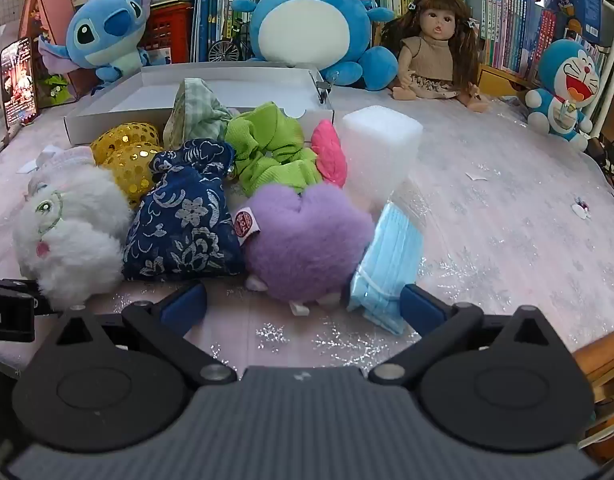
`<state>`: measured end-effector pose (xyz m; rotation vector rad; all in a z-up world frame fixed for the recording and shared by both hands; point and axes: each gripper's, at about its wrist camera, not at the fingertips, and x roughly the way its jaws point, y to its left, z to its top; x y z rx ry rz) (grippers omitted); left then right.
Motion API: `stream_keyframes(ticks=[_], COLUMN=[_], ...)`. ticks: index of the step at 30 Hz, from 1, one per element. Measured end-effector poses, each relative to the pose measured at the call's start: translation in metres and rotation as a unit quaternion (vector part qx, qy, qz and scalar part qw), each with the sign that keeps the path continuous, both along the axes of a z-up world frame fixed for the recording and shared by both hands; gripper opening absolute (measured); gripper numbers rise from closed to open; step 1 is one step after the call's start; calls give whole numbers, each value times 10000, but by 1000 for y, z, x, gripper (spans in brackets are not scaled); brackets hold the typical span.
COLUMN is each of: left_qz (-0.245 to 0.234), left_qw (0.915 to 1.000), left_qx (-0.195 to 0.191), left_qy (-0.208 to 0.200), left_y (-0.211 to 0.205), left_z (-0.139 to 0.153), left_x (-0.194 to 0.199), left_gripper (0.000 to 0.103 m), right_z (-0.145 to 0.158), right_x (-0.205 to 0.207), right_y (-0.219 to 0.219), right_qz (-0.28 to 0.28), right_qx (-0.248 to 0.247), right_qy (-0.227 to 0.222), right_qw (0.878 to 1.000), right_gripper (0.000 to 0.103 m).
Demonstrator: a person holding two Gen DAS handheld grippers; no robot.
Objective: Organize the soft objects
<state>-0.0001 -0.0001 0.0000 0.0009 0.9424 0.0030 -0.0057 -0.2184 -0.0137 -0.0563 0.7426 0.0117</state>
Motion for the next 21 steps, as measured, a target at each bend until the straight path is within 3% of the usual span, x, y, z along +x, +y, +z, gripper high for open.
stream_keyframes(ticks=[21], left_qz=[-1], left_qw=[10000], left_qx=[-8], left_qy=[34], left_y=[0], left_z=[0], left_x=[0], left_gripper=[103], right_z=[0], right_x=[-1], right_y=[0], right_qz=[1], right_qx=[-9], right_qy=[3], right_qw=[10000], right_gripper=[103])
